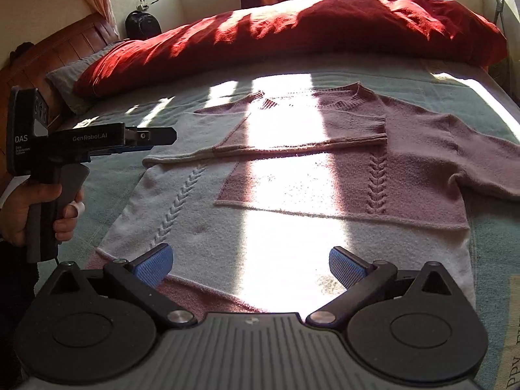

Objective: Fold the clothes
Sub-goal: 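Withdraw the left gripper back over the folded sleeve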

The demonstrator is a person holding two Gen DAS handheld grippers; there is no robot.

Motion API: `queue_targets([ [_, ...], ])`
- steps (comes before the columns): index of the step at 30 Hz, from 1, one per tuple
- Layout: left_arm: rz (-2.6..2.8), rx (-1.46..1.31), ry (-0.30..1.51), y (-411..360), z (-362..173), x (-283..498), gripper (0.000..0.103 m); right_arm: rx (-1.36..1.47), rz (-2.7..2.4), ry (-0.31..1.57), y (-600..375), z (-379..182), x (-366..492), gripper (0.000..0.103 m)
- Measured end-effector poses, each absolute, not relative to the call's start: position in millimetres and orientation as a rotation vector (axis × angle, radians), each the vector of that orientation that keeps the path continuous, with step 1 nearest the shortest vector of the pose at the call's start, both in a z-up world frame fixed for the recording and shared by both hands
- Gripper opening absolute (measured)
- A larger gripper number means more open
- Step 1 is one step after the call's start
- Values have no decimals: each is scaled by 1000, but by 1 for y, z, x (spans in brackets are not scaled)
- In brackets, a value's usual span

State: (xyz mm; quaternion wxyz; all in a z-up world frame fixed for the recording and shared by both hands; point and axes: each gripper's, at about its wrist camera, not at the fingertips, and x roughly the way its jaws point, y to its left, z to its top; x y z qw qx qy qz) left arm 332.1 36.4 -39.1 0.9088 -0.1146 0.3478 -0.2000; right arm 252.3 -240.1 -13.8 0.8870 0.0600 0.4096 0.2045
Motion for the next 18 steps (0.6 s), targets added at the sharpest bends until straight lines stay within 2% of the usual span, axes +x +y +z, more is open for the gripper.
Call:
queue_targets([
  [8,-407,-234,770,52,-54,333,90,282,496,821,-255,-8,359,103],
  [18,-457,-262,676,64,-42,328,92,408,478,925,-264,-71,450,103],
])
